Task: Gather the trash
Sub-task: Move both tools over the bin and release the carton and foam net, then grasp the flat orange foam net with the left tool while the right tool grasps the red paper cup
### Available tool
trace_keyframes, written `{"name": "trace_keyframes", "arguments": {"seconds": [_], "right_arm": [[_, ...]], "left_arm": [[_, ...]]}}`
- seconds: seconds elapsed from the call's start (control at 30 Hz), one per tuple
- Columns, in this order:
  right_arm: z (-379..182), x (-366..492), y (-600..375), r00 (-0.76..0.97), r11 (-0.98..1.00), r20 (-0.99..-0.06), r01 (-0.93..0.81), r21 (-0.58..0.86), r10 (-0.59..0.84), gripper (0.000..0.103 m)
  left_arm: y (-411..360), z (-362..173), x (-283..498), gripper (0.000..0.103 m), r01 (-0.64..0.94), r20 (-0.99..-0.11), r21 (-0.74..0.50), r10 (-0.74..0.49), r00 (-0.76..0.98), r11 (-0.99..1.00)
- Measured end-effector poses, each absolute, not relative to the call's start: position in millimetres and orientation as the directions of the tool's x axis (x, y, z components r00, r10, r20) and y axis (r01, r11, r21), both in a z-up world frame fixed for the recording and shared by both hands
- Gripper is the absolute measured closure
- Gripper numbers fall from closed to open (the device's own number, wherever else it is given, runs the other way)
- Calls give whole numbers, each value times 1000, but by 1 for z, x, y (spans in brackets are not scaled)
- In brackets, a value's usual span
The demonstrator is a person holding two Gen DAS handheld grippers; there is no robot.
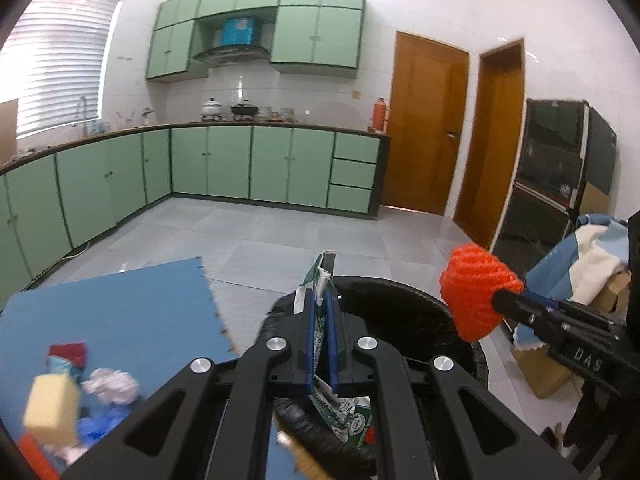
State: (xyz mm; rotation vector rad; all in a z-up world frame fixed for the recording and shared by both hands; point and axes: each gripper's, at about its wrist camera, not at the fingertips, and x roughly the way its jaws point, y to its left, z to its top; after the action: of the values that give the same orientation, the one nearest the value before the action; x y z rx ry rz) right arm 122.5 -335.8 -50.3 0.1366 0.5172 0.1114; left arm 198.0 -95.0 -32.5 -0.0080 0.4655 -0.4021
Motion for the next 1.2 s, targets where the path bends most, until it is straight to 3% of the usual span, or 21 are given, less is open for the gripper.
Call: {"name": "trace_keyframes", "arguments": {"seconds": [0.27, 0.37, 0.43, 0.5, 0.53, 0.6, 0.7, 0.87, 1.2], "right_arm": [[-100, 151, -372, 826, 985, -556, 5, 172, 93, 85], [-117, 160, -380, 804, 985, -588, 18, 170, 87, 77], [-130, 164, -385, 787, 987, -614, 42, 157, 64, 65], [-134, 162, -387, 782, 986, -621, 55, 158, 56, 57], [-134, 162, -387, 782, 986, -620, 59, 159, 53, 38], [-130, 154, -387, 797, 985, -605, 104, 141, 3, 13], [-122, 142, -386, 820, 982, -572, 115, 150, -8, 12], [-98, 124, -365, 848, 981, -529, 74, 180, 33, 9], [-65, 103, -261, 857, 963, -461, -135, 233, 231, 5]], "left_arm": [[-160, -68, 234, 97, 435, -507, -82, -414, 756, 897], [-174, -82, 243, 96, 460, -546, -88, -429, 719, 883], [-177, -88, 245, 91, 461, -564, -88, -426, 708, 883], [-173, -89, 245, 63, 447, -565, -83, -412, 715, 891], [-170, -89, 245, 57, 439, -566, -87, -407, 717, 894], [-161, -86, 241, 48, 422, -567, -97, -398, 721, 901], [-141, -75, 235, 37, 396, -564, -96, -378, 735, 913], [-92, -50, 214, 29, 343, -535, -91, -336, 775, 935], [46, -40, 147, 27, 91, -515, -39, -98, 851, 995]]}}
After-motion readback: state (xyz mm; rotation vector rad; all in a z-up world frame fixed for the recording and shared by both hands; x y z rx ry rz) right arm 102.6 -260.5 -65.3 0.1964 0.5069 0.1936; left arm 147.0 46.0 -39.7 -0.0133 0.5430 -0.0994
